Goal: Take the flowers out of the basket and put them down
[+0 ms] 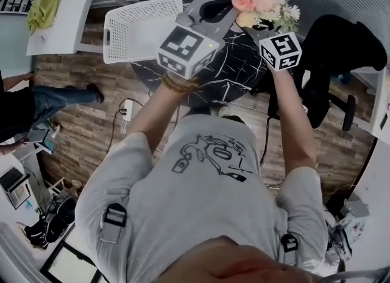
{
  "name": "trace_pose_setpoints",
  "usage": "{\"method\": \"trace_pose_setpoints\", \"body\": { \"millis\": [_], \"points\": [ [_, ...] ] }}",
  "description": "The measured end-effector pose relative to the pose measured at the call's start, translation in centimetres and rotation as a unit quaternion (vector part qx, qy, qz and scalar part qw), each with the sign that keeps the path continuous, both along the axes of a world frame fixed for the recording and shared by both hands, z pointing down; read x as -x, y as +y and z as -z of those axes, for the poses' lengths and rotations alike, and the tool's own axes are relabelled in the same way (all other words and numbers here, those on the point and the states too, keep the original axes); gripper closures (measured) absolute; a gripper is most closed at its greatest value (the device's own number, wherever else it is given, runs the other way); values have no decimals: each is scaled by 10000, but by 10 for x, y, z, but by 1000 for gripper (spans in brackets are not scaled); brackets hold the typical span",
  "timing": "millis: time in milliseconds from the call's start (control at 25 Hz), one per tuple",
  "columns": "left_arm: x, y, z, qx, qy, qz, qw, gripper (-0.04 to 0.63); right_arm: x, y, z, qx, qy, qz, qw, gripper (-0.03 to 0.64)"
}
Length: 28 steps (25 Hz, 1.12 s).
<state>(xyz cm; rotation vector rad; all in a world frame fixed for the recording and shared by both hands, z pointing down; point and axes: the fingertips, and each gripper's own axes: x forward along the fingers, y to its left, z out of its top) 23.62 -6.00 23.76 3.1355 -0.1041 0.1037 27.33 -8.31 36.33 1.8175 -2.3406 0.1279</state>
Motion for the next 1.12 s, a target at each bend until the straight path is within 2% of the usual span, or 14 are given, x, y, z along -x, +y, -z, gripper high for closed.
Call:
{"method": "trace_pose_setpoints", "body": {
  "millis": [560, 1120],
  "points": [
    [0, 5, -80, 340, -430, -174, 9983, 594, 5, 12, -82, 248, -135, -72, 9996, 279],
    [-4, 12, -155, 573, -662, -254, 9958, 594, 2, 26, -152, 435, -183, -167, 9987, 279]
  ]
}}
